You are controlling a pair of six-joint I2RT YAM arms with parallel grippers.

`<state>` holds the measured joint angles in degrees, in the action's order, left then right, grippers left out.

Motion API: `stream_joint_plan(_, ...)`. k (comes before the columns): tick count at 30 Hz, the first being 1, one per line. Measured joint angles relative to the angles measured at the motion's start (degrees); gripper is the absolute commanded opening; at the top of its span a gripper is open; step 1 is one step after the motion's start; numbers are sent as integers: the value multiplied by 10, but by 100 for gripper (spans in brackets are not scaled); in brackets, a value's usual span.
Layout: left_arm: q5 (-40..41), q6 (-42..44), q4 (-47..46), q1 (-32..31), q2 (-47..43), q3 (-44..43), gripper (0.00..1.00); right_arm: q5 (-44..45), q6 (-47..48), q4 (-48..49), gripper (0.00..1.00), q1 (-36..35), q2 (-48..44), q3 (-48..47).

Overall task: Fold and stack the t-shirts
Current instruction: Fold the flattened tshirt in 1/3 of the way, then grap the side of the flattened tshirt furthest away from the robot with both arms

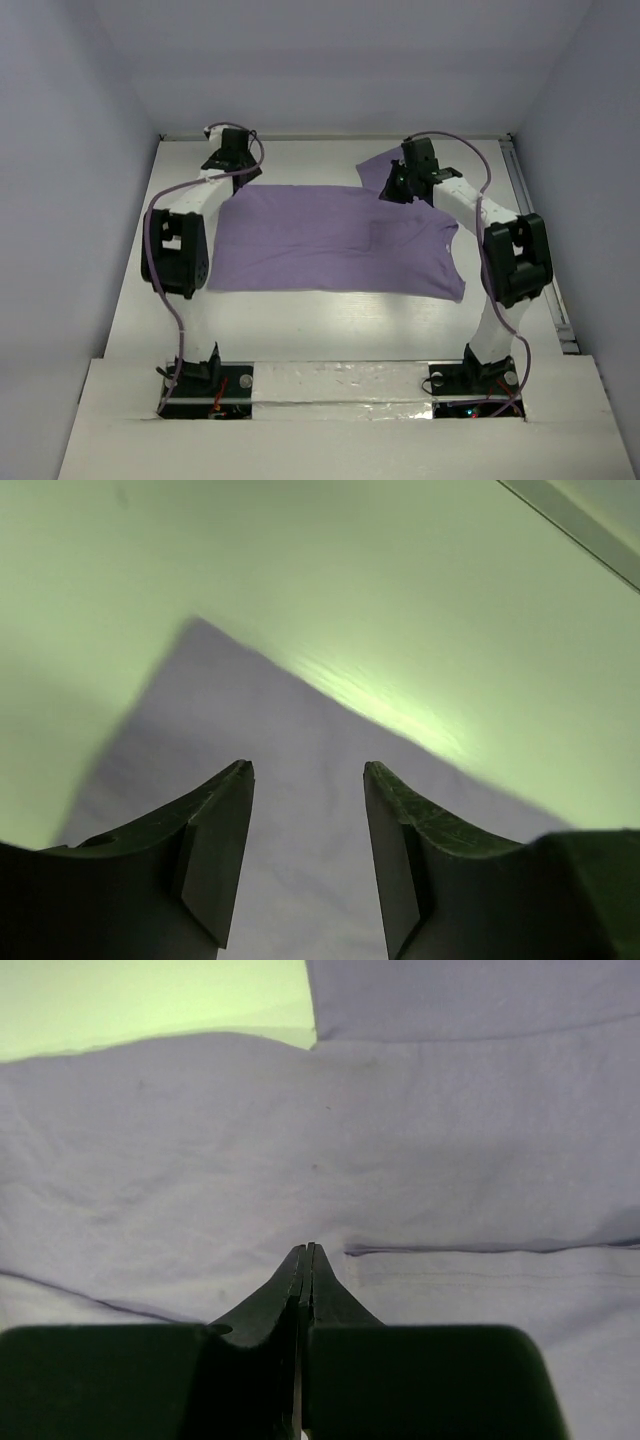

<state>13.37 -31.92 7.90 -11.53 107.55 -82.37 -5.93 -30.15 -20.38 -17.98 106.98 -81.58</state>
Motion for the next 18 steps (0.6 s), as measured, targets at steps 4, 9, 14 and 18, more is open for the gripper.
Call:
stream_joint_plan(4, 19, 13, 24, 49, 93, -70, 45, 4, 16, -2, 0, 0, -26, 0)
stream_joint_plan(9, 31, 31, 51, 73, 164, -104, 46, -1, 28, -2, 0, 0, -59, 19)
stream_joint_plan(14, 34, 51, 60, 70, 198, -140, 48, -24, 29, -1, 0, 0, -74, 60)
stream_joint_plan(18, 24, 66, 55, 68, 223, -176, 51, -39, 27, -4, 0, 0, -74, 97)
